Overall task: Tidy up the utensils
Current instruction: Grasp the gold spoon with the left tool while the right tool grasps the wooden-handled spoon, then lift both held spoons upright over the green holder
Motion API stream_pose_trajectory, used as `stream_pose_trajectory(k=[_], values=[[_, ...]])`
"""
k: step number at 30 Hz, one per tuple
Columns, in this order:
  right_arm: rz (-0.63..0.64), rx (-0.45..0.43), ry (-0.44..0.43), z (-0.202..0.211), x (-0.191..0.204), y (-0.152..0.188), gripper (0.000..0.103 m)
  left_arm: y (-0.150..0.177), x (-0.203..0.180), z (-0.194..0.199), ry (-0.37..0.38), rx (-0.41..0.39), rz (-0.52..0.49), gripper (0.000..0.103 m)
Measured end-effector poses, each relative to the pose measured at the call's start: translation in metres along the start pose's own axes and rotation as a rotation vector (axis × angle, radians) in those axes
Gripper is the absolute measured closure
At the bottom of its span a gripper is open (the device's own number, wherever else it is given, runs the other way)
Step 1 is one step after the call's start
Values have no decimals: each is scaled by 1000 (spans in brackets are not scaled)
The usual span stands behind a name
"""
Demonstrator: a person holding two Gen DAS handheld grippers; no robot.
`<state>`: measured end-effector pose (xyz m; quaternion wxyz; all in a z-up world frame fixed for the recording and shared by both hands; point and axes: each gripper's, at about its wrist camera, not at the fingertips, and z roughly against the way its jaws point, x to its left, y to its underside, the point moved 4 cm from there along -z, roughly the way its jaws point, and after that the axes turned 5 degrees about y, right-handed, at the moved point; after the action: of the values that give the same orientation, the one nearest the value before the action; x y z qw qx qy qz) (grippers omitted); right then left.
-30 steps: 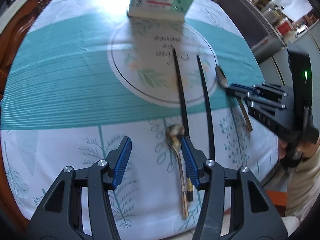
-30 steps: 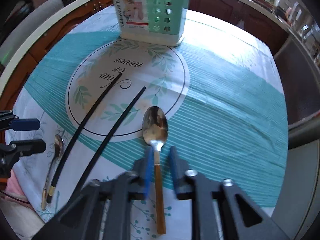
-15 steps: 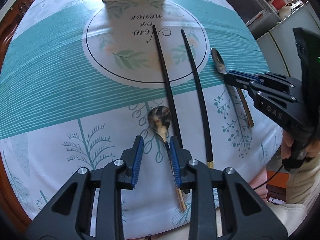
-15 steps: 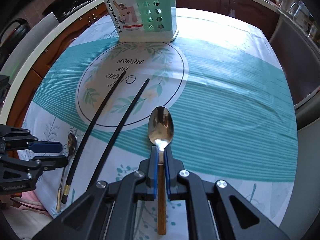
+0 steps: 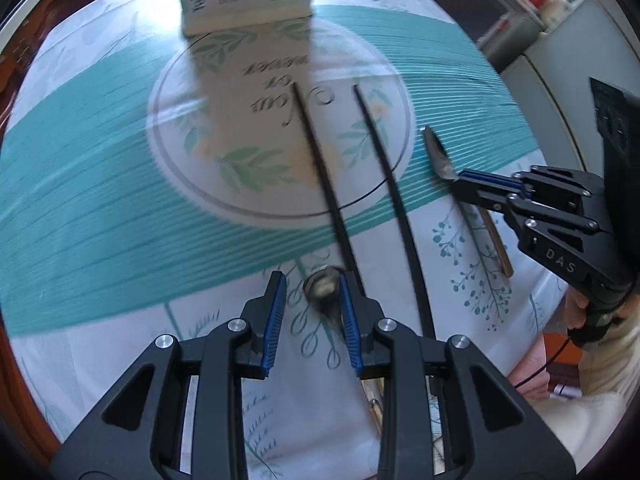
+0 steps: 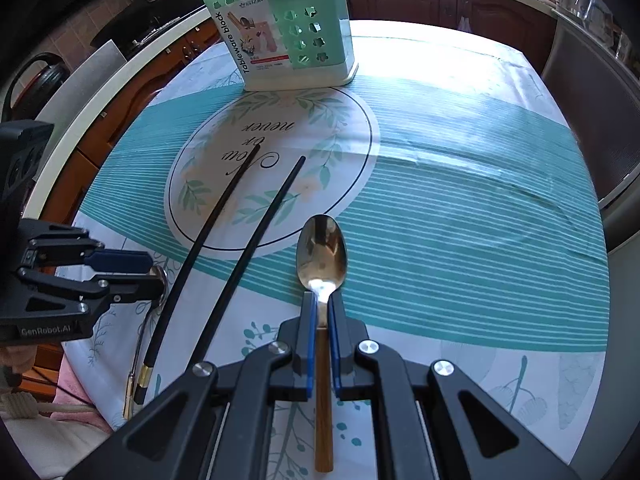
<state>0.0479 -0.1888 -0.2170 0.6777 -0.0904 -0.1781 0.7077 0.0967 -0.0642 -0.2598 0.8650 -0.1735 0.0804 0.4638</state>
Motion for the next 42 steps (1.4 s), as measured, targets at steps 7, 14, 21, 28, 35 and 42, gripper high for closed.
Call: stream_pose_trajectory(k=[7, 14, 21, 28, 35, 42], values=[[-17, 3, -21, 0, -4, 1, 97, -9, 4, 0, 119, 13, -143, 79], [-19, 3, -20, 1, -4, 1, 97, -6, 4, 3, 121, 27, -224, 80], [-19, 6, -5, 0, -2, 0, 97, 0, 6, 6, 69, 48, -220, 99], [-41, 13, -4, 1, -1, 0, 97, 2, 9, 23, -49, 7, -173, 103], [-37, -34, -23, 12, 8, 0, 97, -4, 7, 66, -217, -146, -169, 103], [-55, -128, -26, 29, 11, -8, 97, -23, 8, 102, -323, -315, -121, 103]])
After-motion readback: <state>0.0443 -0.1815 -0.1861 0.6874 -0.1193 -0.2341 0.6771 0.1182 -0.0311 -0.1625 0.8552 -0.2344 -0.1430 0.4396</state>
